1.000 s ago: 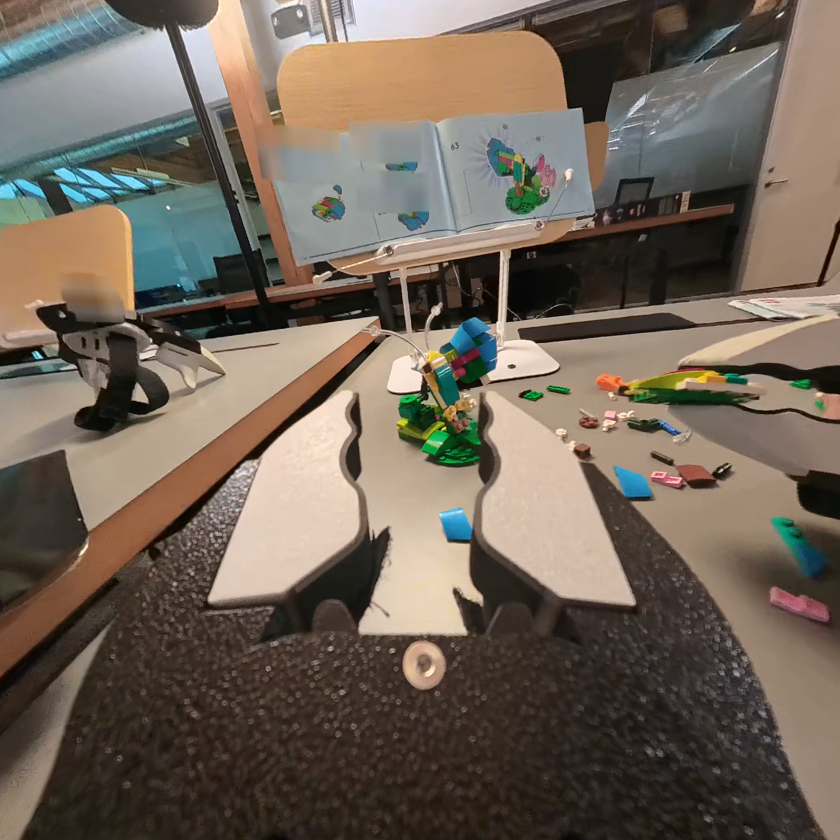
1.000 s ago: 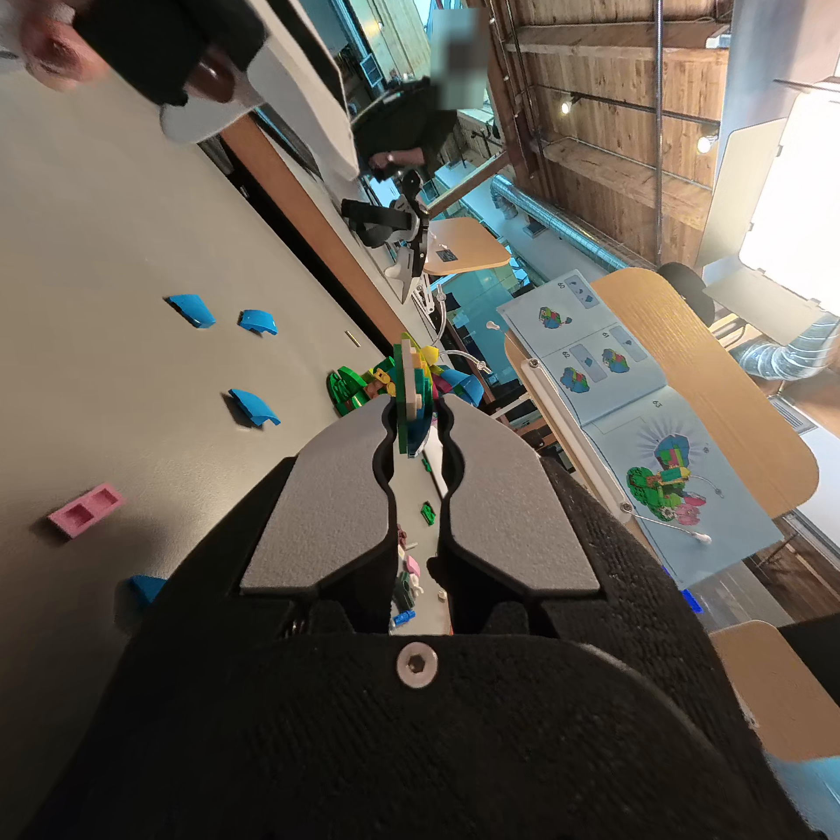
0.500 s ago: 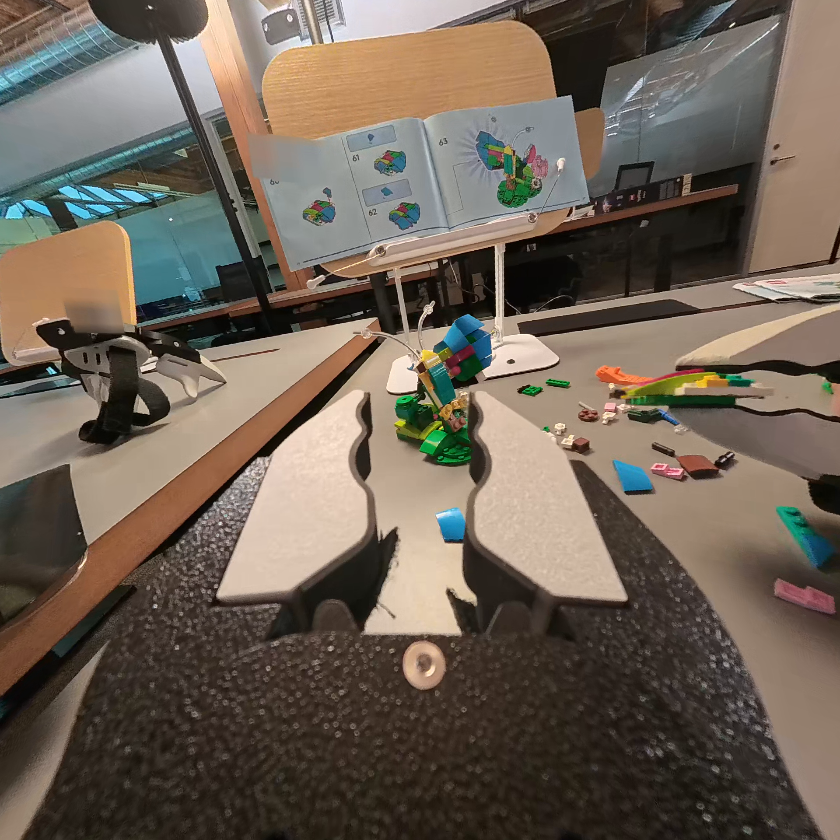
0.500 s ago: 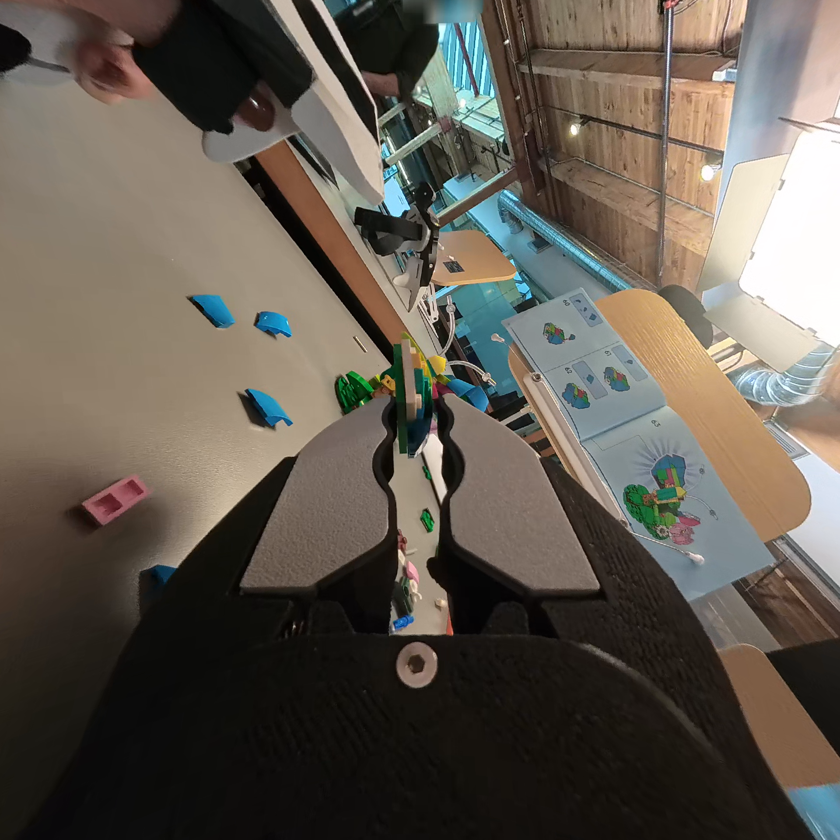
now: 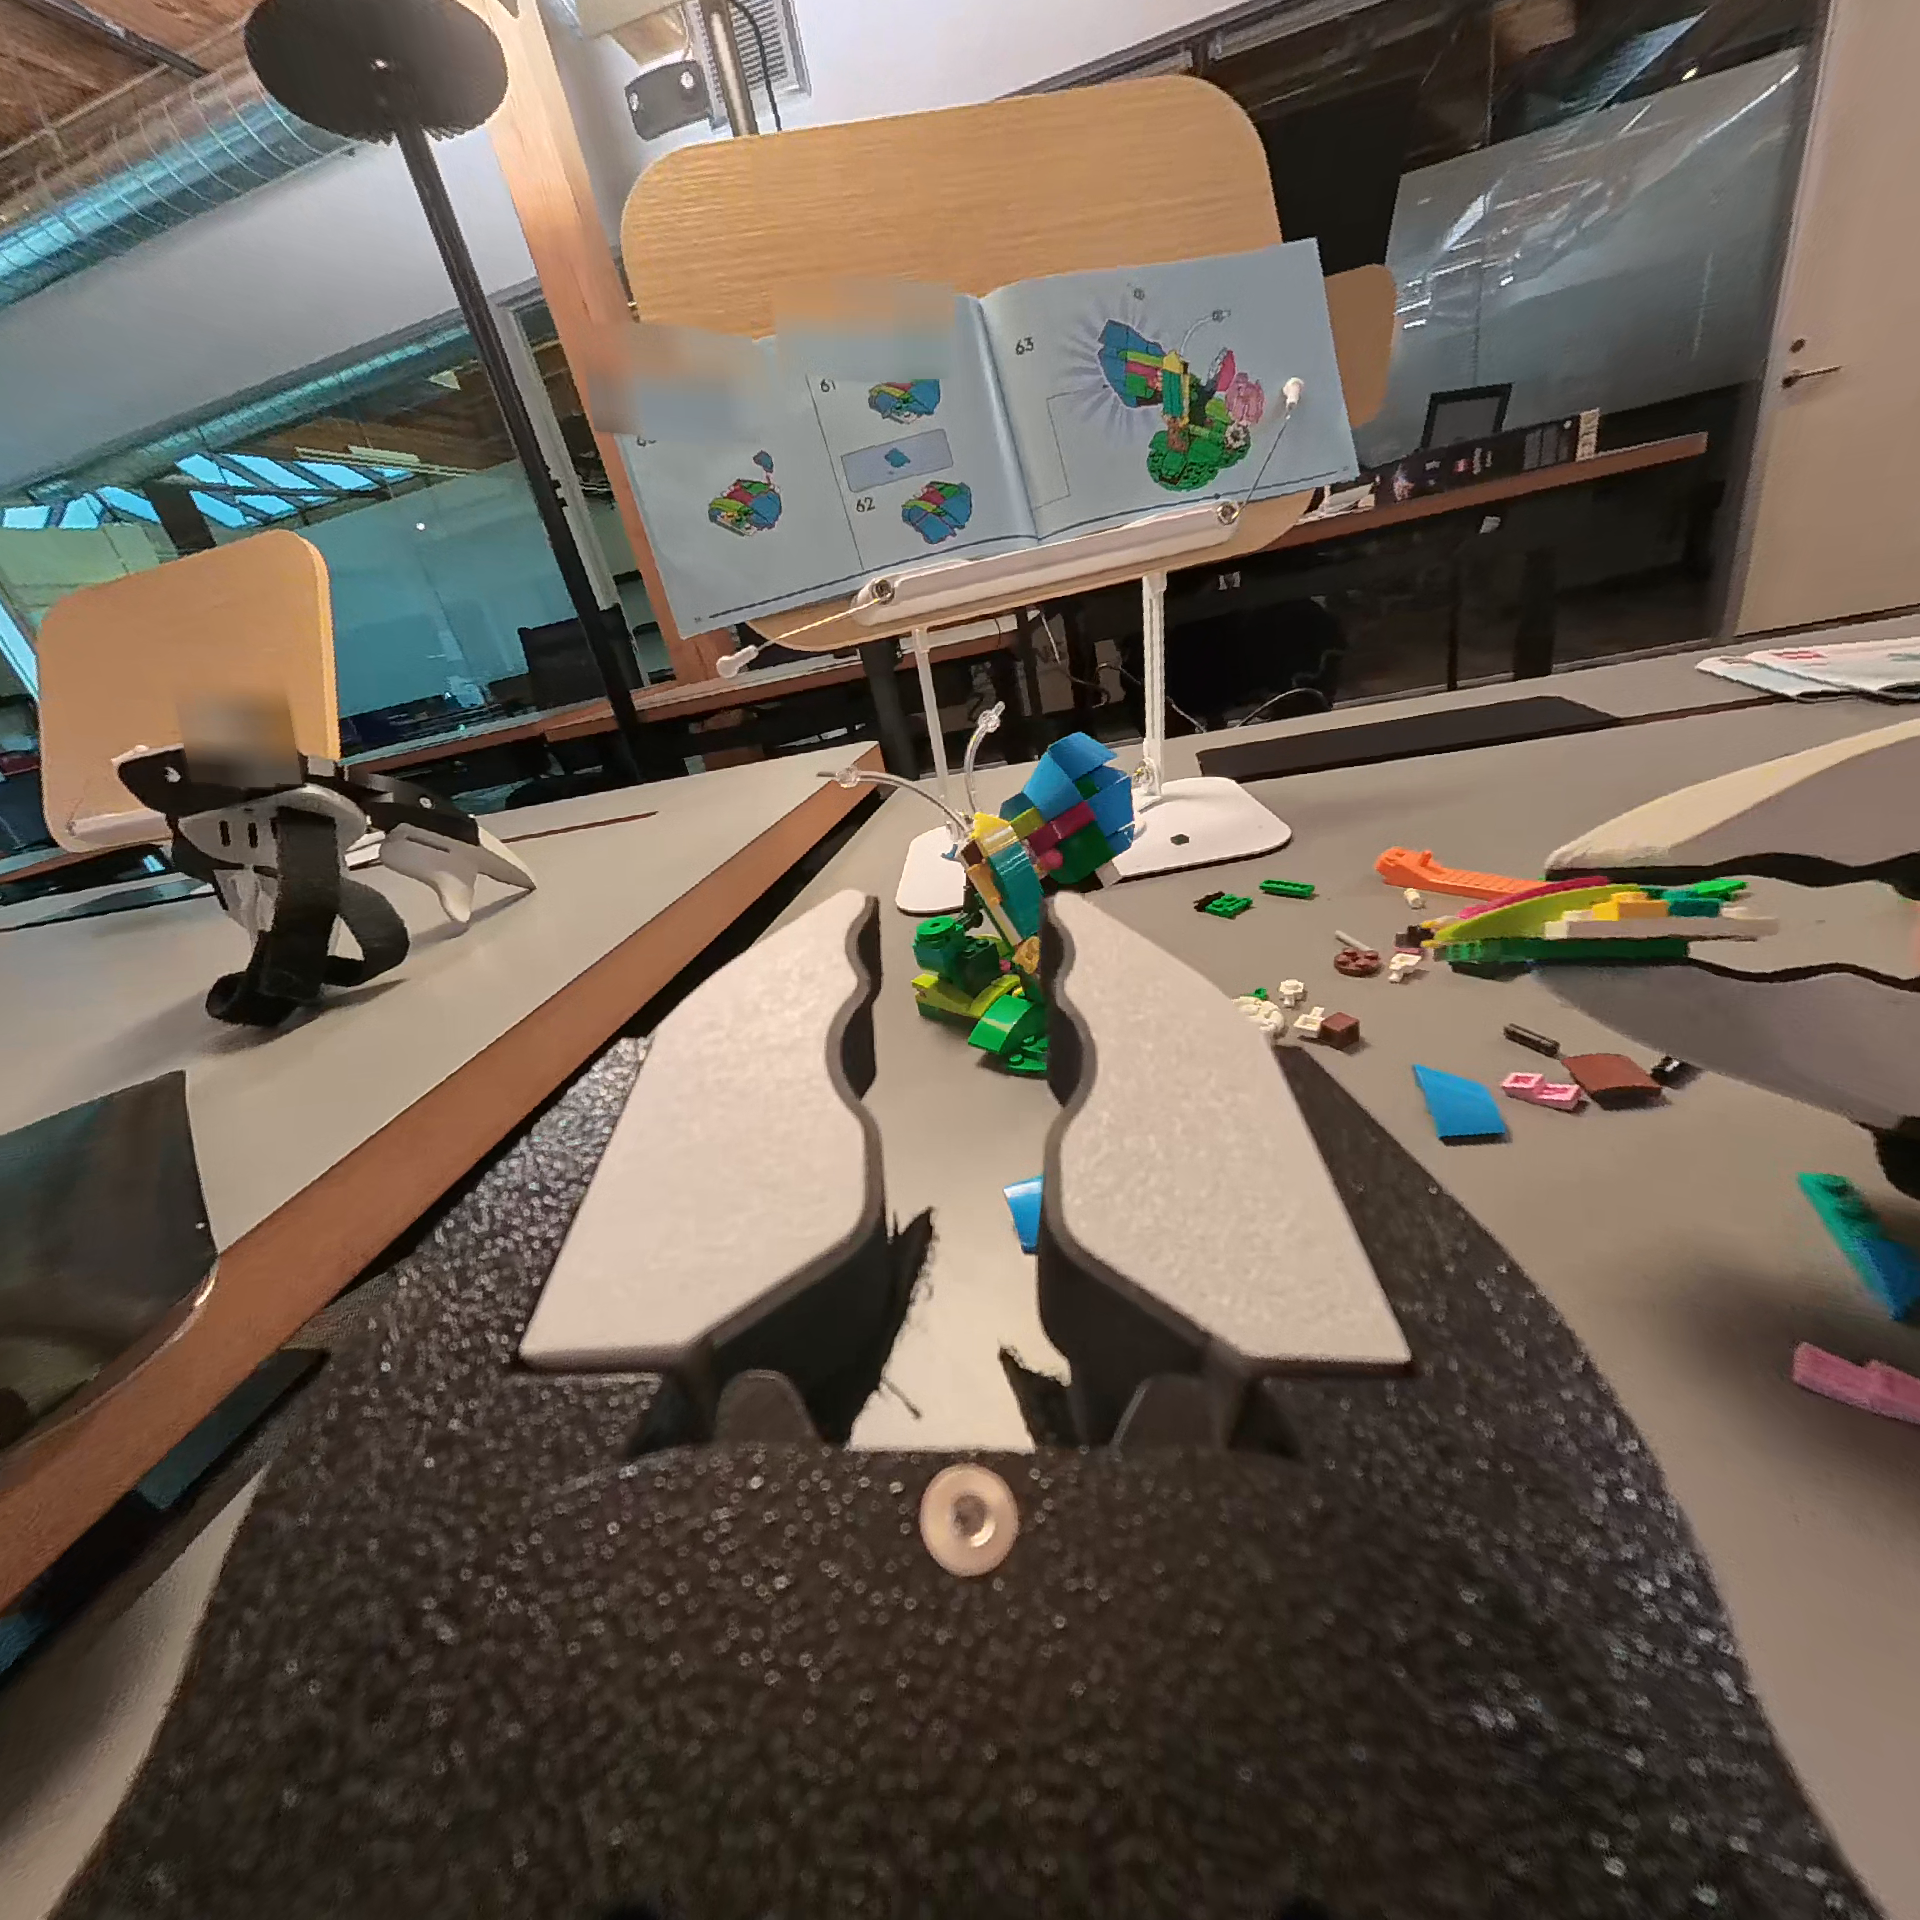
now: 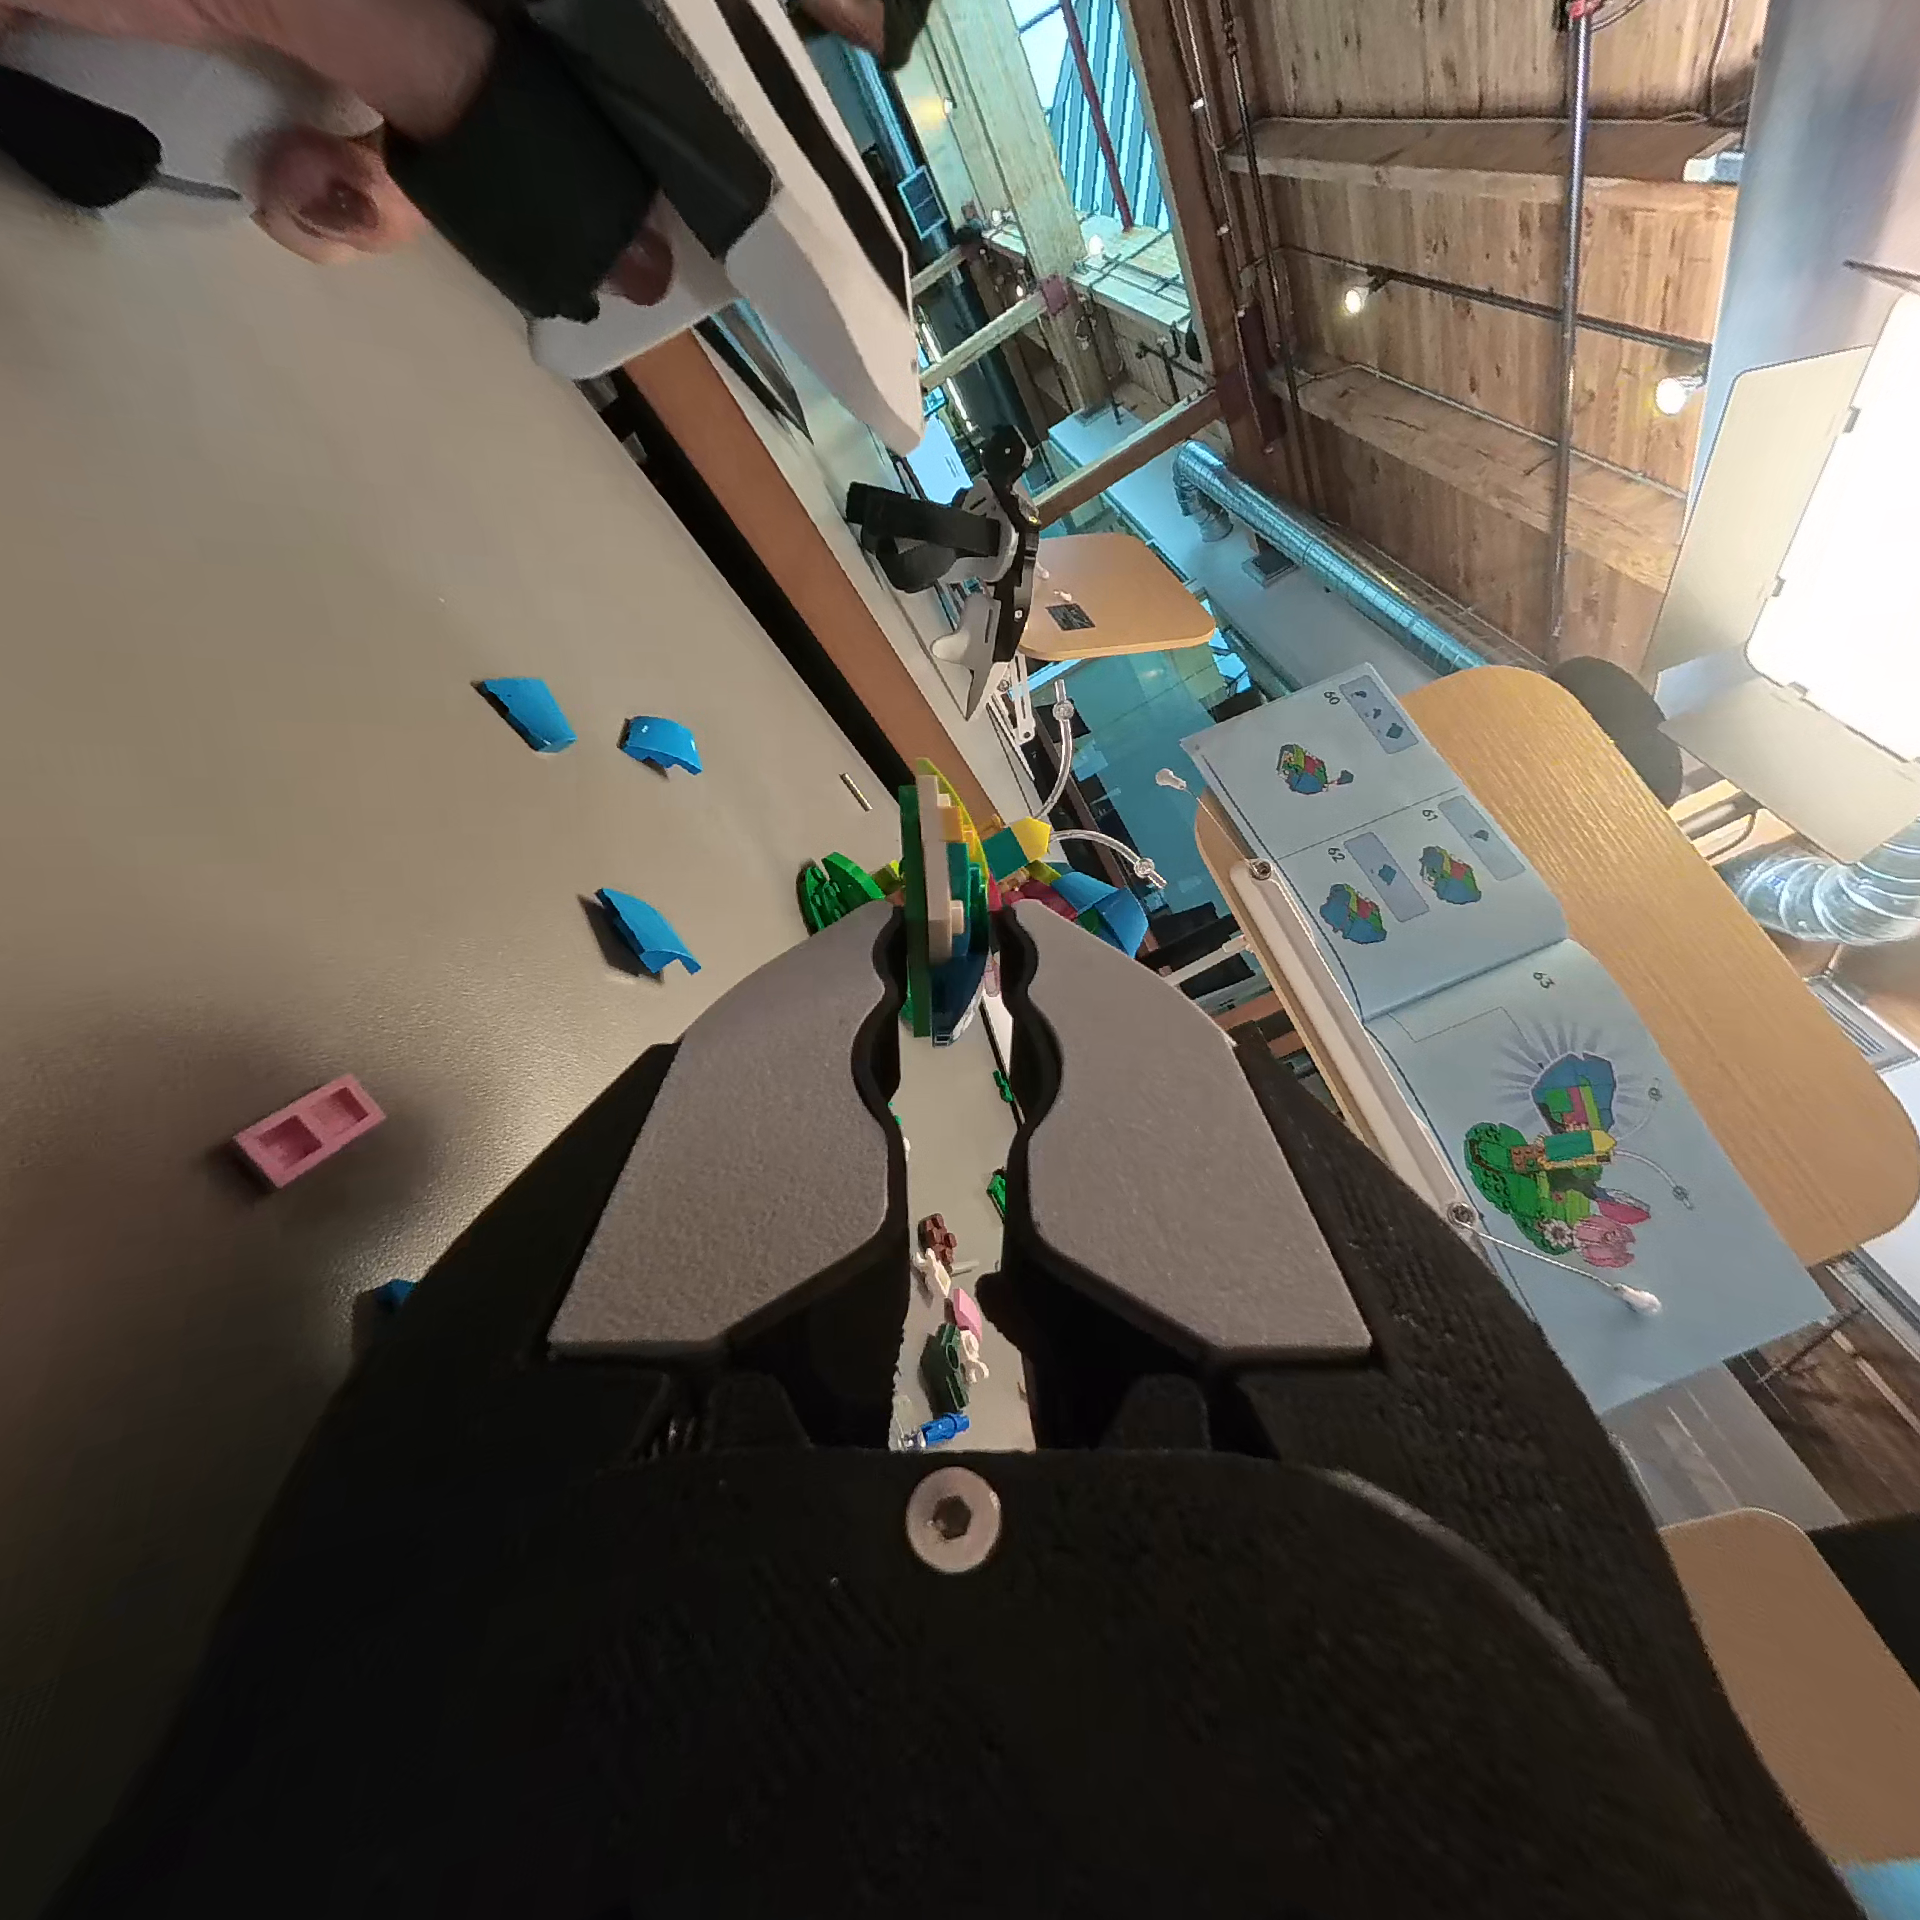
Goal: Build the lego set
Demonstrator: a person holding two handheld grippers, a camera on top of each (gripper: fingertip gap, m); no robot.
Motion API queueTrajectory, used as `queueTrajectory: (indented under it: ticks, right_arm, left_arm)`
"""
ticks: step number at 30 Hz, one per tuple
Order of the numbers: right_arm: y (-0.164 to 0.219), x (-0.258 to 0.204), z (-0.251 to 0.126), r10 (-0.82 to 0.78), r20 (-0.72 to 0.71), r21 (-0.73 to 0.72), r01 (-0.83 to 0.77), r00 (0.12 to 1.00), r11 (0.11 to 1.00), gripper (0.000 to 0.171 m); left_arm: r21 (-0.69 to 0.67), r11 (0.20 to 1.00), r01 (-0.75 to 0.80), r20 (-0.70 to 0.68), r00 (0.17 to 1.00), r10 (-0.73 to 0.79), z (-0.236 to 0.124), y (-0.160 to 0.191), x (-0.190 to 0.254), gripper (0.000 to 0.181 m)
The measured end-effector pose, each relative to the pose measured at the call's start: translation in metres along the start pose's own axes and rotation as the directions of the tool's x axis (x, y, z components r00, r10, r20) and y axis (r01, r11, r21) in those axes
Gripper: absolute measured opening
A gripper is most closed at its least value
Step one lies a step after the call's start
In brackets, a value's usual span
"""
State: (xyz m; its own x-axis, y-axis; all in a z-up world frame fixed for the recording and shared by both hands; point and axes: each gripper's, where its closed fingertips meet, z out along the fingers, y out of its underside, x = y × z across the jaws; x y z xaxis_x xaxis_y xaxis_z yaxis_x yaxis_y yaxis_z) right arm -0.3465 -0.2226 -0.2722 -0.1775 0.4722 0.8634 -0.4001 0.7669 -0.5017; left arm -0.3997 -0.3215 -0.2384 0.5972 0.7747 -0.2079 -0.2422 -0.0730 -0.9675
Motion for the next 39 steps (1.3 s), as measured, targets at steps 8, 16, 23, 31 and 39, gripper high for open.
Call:
queueTrajectory:
  ticks: [8,16,23,31,39]
  right_arm:
    - [-0.0001,-0.001,0.0004,-0.002,0.006,0.0,0.002,1.0,1.0,0.015]
    - [-0.0002,-0.0017,0.0009,-0.001,0.012,0.001,0.001,1.0,1.0,0.015]
    - [0.0001,-0.002,0.002,0.008,0.018,0.001,-0.008,1.0,1.0,0.015]
    - [0.0008,-0.0007,0.0025,0.031,0.021,0.002,-0.031,0.999,1.0,0.015]
    - [0.0009,-0.0019,0.0029,0.029,0.028,0.0,-0.029,0.999,1.0,0.015]
  left_arm:
    - [0.001,1.0,-0.01,-0.002,1.0,0.01,-0.0002,-0.0001,0.0013,0.025]
    - [-0.002,1.0,-0.024,-0.006,1.0,0.024,0.0001,0.0002,0.0033,0.024]
    - [-0.004,1.0,-0.03,-0.011,1.0,0.03,0.0003,0.0006,0.0043,0.023]
    - [-0.011,0.999,-0.038,-0.015,0.999,0.038,0.001,0.0013,0.0056,0.022]
    - [-0.014,0.999,-0.047,-0.019,0.999,0.047,0.0013,0.0019,0.0069,0.022]
